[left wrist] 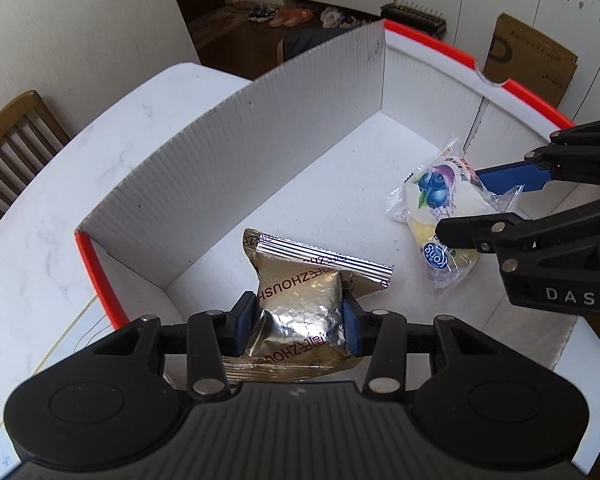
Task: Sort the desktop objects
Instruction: 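Carry both packets into the red shoebox and open both tools, then withdraw both tools from the shoebox back over the mat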
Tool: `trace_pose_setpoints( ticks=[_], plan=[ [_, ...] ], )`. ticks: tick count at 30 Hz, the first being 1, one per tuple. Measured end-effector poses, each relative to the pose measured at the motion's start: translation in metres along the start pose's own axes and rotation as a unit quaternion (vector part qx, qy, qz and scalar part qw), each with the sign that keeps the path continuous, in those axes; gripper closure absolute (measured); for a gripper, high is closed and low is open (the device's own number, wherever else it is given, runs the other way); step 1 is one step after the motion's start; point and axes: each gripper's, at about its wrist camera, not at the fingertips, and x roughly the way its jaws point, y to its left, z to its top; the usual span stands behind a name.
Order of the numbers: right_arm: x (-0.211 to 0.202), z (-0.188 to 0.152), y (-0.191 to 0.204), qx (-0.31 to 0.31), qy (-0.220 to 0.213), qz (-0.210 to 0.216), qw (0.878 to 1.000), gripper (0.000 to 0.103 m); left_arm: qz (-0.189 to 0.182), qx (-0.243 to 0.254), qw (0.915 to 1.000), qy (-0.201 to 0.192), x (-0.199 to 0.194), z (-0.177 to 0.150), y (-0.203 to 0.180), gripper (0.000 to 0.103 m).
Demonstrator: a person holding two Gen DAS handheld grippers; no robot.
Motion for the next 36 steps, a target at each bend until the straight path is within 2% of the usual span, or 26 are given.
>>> trace_pose_setpoints(
  ticks=[15, 20, 21, 23, 28, 30, 32, 36],
  plan=[
    [0.012, -0.005, -0.006, 0.001, 0.039, -0.002, 0.999, 0.065, 0.009, 0.013, 0.9984, 0.055, 0.017, 0.003, -0.002, 0.059],
    [0.012, -0.003, -0.005, -0.001, 0.044, -0.012, 0.999, 0.059, 0.011, 0.015, 0.9977, 0.065, 0.019, 0.007, -0.001, 0.059],
    [0.011, -0.003, -0.005, 0.0, 0.043, -0.012, 0.999, 0.054, 0.012, 0.016, 0.9977, 0.065, 0.019, 0.006, -0.002, 0.059],
    [0.009, -0.004, -0.007, 0.001, 0.038, -0.017, 0.999, 0.039, 0.014, 0.019, 0.9978, 0.063, 0.017, 0.005, -0.003, 0.058],
    [-0.002, -0.005, -0.005, -0.002, 0.021, -0.016, 1.0, 0.031, 0.016, 0.022, 0.9986, 0.047, 0.006, 0.001, -0.003, 0.056],
    [-0.007, -0.005, -0.006, 0.005, 0.015, -0.013, 1.0, 0.03, 0.012, 0.018, 0.9992, 0.034, -0.001, -0.001, -0.003, 0.052],
    [-0.013, -0.005, -0.008, 0.012, 0.011, -0.008, 1.0, 0.03, 0.012, 0.009, 0.9996, 0.022, -0.01, -0.002, -0.002, 0.04],
    [-0.029, -0.005, -0.008, 0.013, -0.005, -0.001, 1.0, 0.03, 0.004, -0.007, 1.0, -0.003, -0.024, -0.003, -0.001, 0.04]
  ],
)
